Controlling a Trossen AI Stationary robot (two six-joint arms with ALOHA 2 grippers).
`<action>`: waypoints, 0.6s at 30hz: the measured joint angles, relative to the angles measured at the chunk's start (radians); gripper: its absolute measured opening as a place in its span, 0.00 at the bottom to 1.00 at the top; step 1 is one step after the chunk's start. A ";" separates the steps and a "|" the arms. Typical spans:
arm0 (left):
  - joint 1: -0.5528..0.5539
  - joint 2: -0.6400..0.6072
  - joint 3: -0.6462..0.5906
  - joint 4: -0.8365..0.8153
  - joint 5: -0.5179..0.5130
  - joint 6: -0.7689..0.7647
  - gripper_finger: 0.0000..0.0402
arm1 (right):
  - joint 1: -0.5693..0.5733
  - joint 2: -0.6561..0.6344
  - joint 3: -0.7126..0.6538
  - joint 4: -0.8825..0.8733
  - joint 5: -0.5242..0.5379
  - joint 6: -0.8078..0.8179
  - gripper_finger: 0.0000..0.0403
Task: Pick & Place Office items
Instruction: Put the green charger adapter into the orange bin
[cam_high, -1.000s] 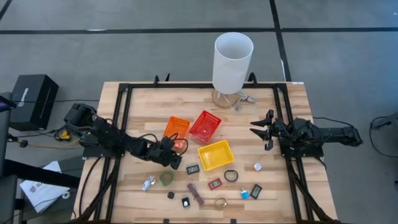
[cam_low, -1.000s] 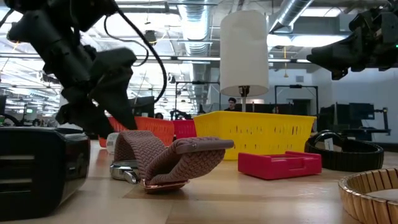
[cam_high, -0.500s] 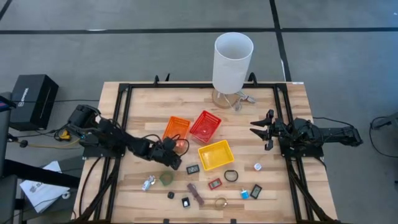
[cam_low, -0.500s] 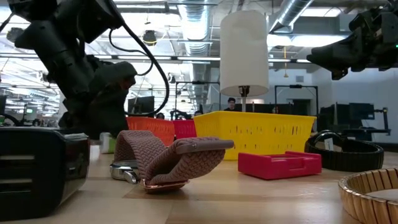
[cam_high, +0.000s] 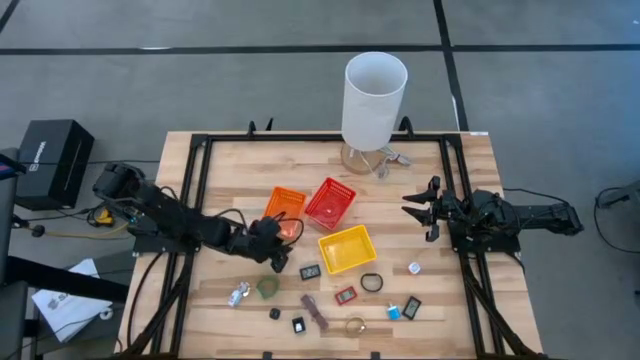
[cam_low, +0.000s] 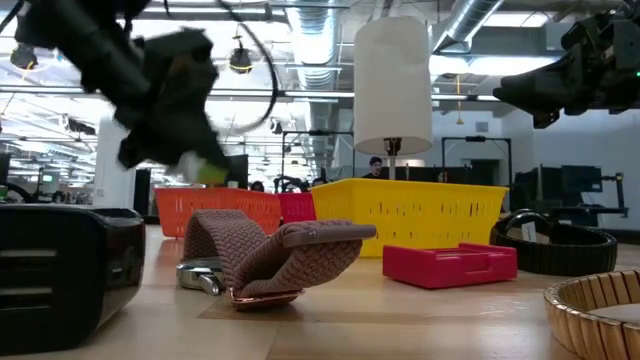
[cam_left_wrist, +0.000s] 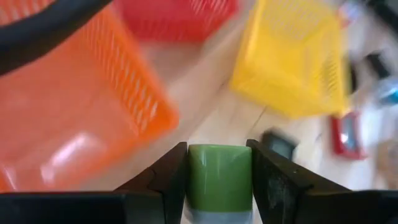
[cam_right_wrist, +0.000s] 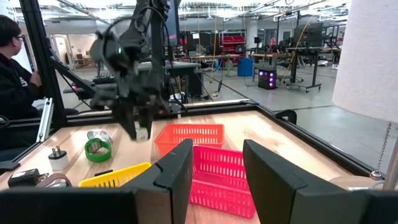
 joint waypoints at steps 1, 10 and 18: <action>0.000 -0.022 0.001 0.006 -0.020 0.031 0.36 | 0.000 0.000 0.000 0.000 0.000 0.000 0.33; 0.120 -0.124 0.001 -0.004 -0.153 0.373 0.36 | -0.001 0.000 0.000 0.000 0.000 0.000 0.33; 0.284 -0.008 0.001 -0.005 -0.108 0.447 0.37 | -0.001 0.000 0.000 0.000 0.000 0.000 0.33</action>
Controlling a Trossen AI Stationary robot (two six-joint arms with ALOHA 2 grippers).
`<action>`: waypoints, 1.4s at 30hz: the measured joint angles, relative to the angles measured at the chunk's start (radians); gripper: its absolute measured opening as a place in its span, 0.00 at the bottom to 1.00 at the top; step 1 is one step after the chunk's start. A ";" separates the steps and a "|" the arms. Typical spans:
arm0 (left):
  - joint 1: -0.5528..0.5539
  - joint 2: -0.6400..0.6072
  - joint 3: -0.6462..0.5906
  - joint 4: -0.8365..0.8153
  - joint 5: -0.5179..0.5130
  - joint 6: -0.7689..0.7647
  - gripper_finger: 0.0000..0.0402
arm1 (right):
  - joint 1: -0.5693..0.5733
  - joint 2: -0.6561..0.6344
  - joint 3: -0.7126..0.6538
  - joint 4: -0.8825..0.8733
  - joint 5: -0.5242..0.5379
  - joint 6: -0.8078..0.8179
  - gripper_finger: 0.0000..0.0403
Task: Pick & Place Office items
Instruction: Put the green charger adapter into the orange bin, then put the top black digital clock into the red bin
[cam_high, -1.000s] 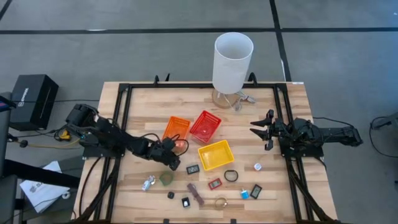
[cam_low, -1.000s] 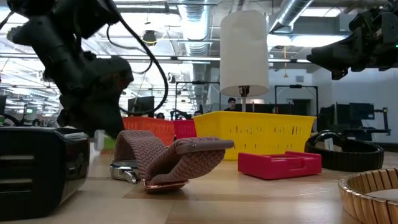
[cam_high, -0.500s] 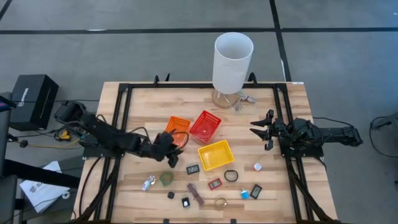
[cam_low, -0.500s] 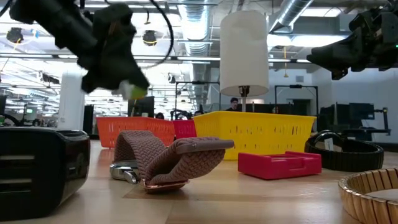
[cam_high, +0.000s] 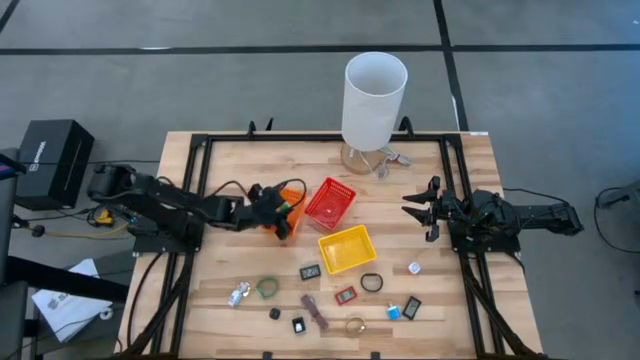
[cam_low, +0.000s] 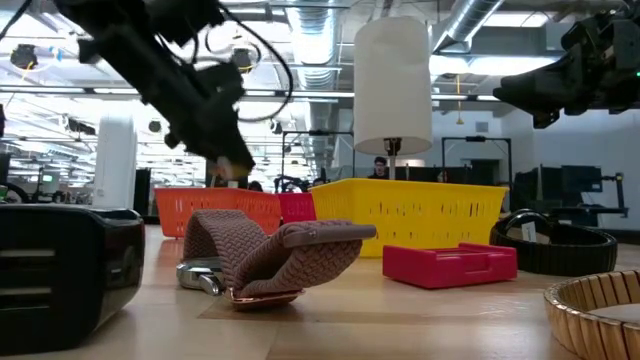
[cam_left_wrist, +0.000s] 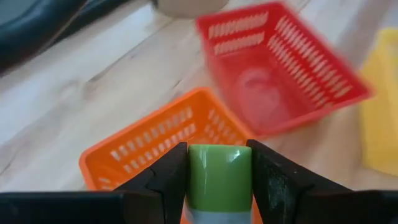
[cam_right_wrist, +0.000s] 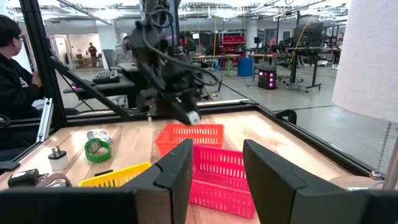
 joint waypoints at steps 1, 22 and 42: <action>0.015 0.017 0.000 0.001 0.000 0.000 0.37 | 0.000 0.000 0.000 0.000 0.000 0.000 0.33; 0.115 0.135 0.000 0.022 0.063 0.000 0.52 | 0.000 0.000 0.000 0.000 0.000 0.000 0.33; -0.068 -0.160 0.000 0.055 0.063 0.026 0.45 | 0.000 0.000 0.000 0.000 0.000 0.000 0.33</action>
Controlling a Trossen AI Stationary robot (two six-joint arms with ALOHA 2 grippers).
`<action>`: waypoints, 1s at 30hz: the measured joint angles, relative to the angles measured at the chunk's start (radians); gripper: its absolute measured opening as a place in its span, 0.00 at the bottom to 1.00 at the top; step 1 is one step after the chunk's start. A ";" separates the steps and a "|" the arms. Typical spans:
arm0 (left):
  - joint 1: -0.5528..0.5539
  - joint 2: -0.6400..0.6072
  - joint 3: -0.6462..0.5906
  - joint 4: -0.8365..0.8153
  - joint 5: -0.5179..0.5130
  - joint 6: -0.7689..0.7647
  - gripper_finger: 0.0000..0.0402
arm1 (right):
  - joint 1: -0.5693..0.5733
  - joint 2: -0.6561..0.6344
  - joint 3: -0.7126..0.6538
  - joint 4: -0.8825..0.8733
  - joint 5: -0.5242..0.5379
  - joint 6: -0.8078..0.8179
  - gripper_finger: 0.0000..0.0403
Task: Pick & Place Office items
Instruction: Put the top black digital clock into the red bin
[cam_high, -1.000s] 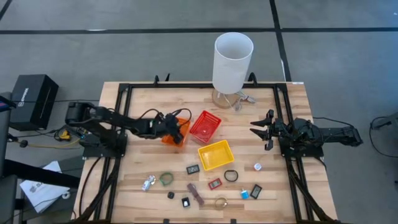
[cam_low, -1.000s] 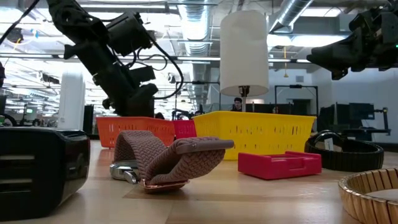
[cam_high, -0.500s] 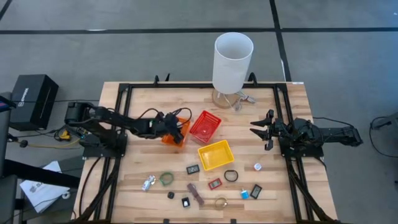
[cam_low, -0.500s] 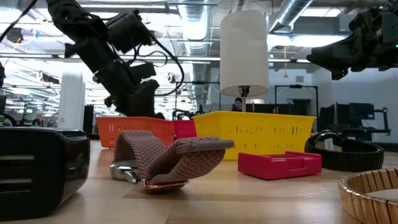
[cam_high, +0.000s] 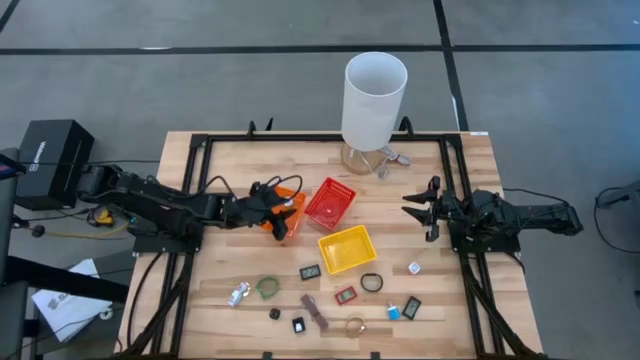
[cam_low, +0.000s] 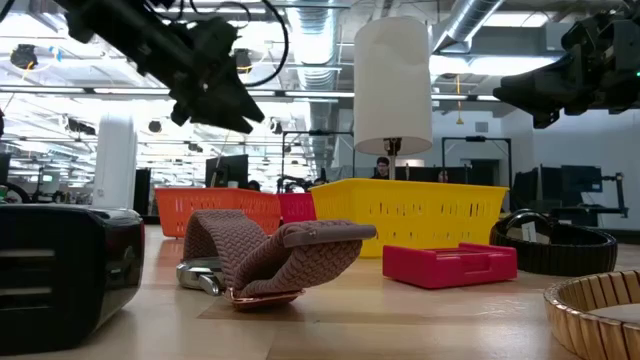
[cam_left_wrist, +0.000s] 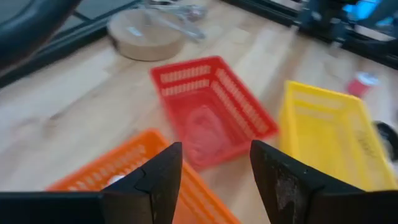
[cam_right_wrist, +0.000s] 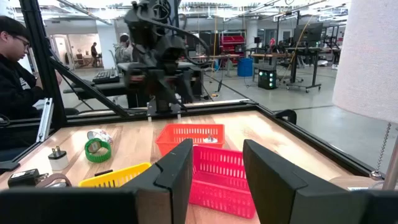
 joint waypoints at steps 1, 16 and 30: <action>-0.018 -0.003 0.000 0.003 0.000 0.000 0.45 | 0.000 0.000 0.000 0.000 0.000 0.000 0.33; -0.222 0.056 0.000 0.169 0.000 0.000 0.41 | 0.000 0.000 0.000 0.000 0.000 0.000 0.33; -0.276 0.433 0.166 0.340 0.130 0.134 0.54 | 0.000 0.000 0.000 0.000 0.000 -0.011 0.33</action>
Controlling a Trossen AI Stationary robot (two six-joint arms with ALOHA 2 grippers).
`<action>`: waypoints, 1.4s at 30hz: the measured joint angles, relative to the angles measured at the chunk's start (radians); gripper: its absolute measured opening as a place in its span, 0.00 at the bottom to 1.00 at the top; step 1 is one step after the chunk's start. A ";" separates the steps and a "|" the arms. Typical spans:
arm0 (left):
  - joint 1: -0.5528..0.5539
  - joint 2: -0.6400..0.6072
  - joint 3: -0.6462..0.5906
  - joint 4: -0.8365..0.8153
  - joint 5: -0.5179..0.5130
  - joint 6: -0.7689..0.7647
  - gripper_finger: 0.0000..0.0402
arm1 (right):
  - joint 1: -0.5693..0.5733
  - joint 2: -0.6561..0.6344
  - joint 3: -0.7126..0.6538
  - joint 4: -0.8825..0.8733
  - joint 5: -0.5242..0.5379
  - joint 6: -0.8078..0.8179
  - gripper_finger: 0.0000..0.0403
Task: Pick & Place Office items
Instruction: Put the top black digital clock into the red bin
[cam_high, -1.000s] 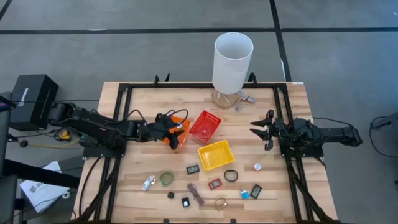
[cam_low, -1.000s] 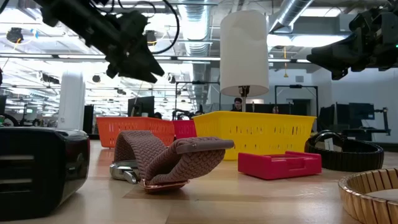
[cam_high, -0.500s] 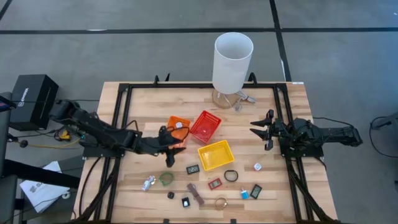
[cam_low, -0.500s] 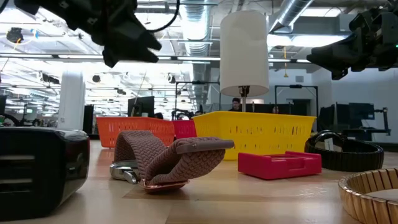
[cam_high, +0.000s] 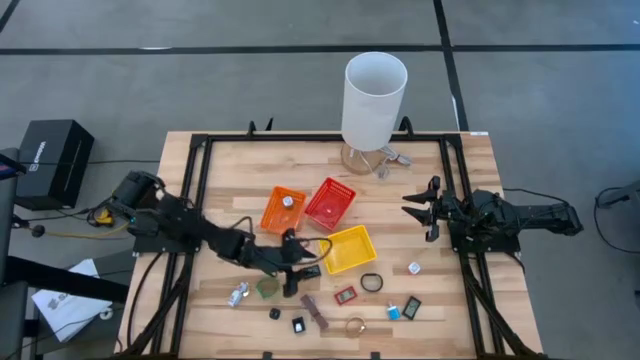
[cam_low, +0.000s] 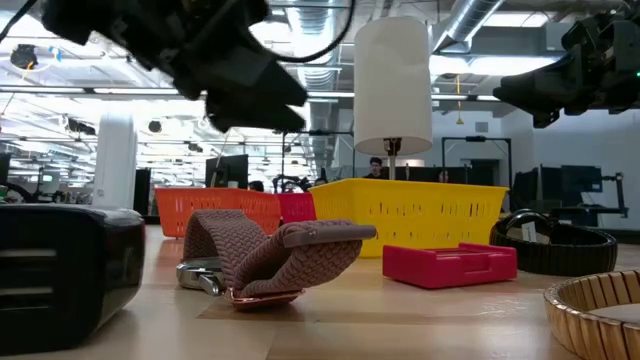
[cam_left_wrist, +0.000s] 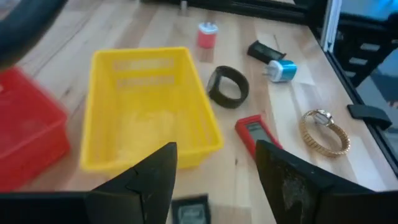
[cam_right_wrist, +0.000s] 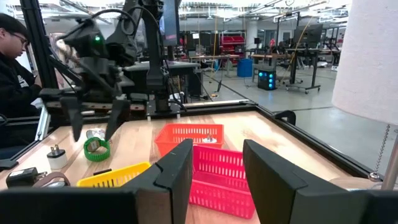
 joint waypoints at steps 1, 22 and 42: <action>0.002 0.014 0.022 -0.010 0.001 0.014 0.54 | 0.000 0.000 0.000 0.000 0.000 0.000 0.33; 0.007 0.179 0.095 -0.289 0.051 -0.114 0.58 | 0.000 0.000 0.000 0.000 0.000 0.003 0.33; 0.015 0.205 0.096 -0.292 0.083 -0.111 0.45 | 0.000 0.000 0.000 0.000 0.000 0.003 0.33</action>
